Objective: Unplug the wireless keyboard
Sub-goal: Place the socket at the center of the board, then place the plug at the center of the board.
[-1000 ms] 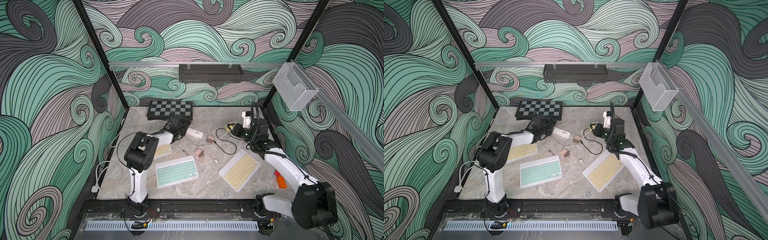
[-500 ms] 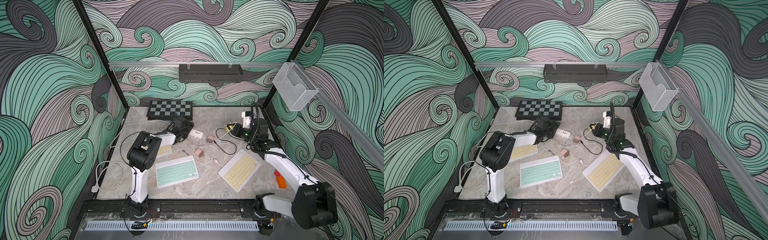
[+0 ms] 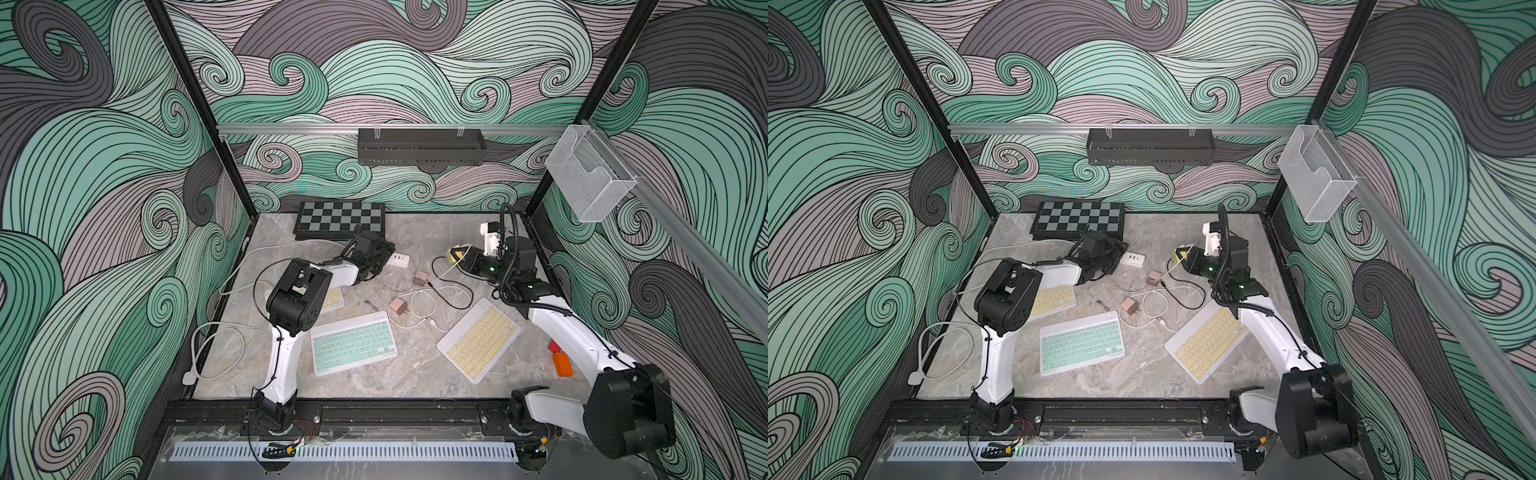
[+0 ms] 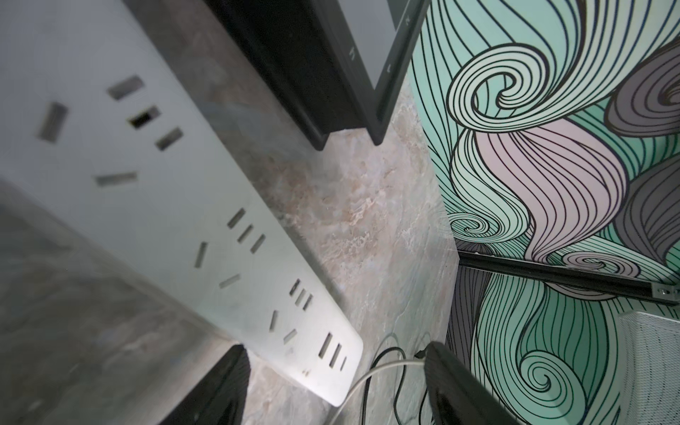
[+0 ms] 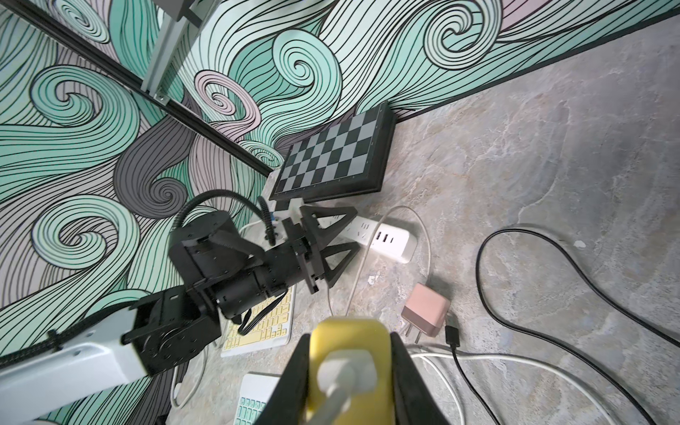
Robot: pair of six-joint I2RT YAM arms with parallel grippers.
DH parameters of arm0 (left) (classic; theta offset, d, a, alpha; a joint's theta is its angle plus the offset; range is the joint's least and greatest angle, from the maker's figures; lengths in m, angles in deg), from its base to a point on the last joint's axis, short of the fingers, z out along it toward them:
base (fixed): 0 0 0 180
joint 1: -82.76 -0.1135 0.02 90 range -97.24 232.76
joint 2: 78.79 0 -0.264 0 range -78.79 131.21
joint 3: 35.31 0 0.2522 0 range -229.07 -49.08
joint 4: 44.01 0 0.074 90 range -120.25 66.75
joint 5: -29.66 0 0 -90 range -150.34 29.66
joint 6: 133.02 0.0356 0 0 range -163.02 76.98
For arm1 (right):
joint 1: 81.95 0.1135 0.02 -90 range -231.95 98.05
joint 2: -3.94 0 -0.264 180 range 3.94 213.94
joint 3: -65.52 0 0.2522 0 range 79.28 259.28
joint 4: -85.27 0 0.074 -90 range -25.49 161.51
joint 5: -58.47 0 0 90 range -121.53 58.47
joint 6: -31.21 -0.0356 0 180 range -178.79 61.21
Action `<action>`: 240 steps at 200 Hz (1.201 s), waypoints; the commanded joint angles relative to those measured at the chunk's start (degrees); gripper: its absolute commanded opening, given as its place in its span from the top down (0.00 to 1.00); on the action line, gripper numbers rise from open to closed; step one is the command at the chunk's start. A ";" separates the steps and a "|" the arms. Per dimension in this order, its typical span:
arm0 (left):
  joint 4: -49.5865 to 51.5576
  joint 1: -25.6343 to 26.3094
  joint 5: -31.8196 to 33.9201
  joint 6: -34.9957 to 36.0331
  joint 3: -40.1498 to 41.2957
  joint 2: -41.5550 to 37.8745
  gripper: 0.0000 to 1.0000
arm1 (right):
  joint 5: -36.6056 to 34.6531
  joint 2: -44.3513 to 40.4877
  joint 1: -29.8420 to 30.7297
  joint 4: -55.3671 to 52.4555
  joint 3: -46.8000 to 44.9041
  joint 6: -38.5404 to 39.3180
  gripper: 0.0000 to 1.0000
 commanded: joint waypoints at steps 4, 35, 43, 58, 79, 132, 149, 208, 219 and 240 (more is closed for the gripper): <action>-1.46 -0.92 -2.35 1.42 -0.88 -0.88 0.25 | 4.31 0.32 0.56 2.93 1.13 2.62 1.00; -0.84 -1.00 -2.85 6.16 3.26 -8.20 0.25 | 7.74 0.86 0.73 4.53 2.77 4.62 1.00; 0.08 -1.25 -3.17 8.07 4.06 -10.69 0.25 | 9.16 1.01 0.78 4.90 3.32 5.24 1.00; 1.30 -1.97 -6.63 12.86 5.06 -15.31 0.28 | 15.14 1.10 1.20 7.91 3.83 7.18 1.00; 3.15 -3.18 -17.63 22.05 4.75 -20.90 0.36 | 22.49 0.82 2.42 11.61 4.03 10.60 1.00; 16.74 -3.12 -40.92 44.86 3.61 -33.52 0.37 | 24.54 1.55 4.42 16.23 3.62 13.39 1.00; 17.60 -2.81 -45.74 47.10 4.52 -34.69 0.37 | 22.89 2.51 4.17 15.24 5.31 9.13 1.00; 3.72 1.31 -52.58 41.33 7.50 -32.11 0.31 | 25.22 3.44 4.29 18.65 5.54 0.59 1.00; -1.05 2.26 -53.09 38.74 7.69 -31.25 0.31 | 25.45 3.01 4.32 19.20 5.32 0.21 1.00; -6.02 3.93 -54.06 36.23 6.67 -29.18 0.32 | 26.43 3.17 4.29 20.53 5.12 -1.12 1.00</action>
